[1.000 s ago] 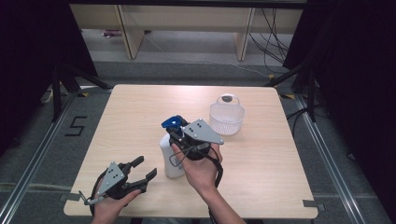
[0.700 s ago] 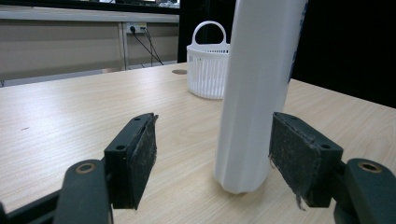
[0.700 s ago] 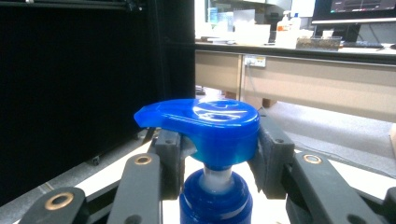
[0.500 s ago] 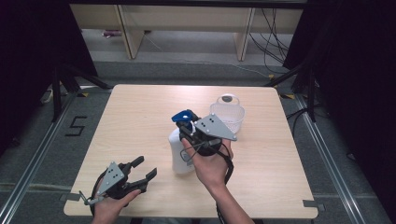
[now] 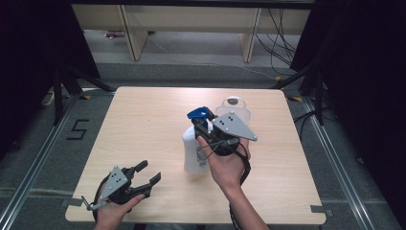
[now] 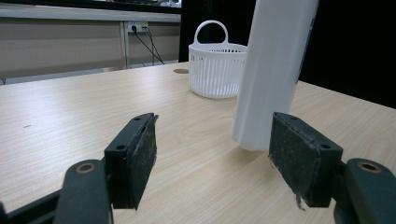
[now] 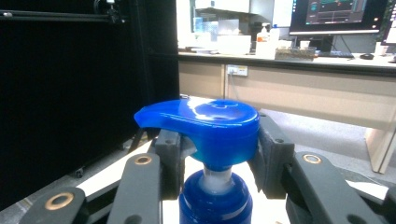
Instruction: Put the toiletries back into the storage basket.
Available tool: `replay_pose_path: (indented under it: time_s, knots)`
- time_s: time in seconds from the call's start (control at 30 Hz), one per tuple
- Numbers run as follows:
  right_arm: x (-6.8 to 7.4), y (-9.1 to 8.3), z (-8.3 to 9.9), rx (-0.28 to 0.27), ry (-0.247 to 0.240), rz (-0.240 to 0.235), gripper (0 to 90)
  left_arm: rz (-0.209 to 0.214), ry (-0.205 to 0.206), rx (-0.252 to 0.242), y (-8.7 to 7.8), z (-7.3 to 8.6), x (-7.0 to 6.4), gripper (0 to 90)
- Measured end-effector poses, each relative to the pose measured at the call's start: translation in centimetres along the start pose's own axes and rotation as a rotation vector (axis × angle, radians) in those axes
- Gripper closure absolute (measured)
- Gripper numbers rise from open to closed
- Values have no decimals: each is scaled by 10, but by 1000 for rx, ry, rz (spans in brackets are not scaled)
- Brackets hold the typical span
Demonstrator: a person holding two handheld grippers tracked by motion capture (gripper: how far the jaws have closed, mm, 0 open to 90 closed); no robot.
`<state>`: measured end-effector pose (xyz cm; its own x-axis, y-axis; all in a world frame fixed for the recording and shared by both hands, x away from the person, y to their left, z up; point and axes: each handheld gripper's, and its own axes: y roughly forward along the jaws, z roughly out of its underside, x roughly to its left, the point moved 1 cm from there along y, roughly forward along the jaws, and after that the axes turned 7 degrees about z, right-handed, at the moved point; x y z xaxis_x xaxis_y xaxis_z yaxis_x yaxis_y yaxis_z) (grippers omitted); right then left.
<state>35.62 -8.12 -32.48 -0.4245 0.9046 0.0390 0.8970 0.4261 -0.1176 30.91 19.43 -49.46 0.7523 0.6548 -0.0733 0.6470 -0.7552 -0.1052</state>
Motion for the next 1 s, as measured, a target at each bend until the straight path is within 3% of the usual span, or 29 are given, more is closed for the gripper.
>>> replay_pose_path:
  time_s: [0.17,0.2,0.27,0.3,1.0]
  knots:
    - [-10,-3,-4,-17,-17,23,605,-1,2,2,0,0,0,314]
    - [-11,-4,-4,-8,5,23,605,-1,3,2,0,0,0,314]
    - [-15,-4,-6,-25,-18,31,605,-2,3,2,0,0,0,314]
    - [-16,-5,-6,-13,0,29,605,-1,3,2,0,0,0,314]
    - [-57,-20,-21,-37,15,128,605,-2,2,4,1,1,0,314]
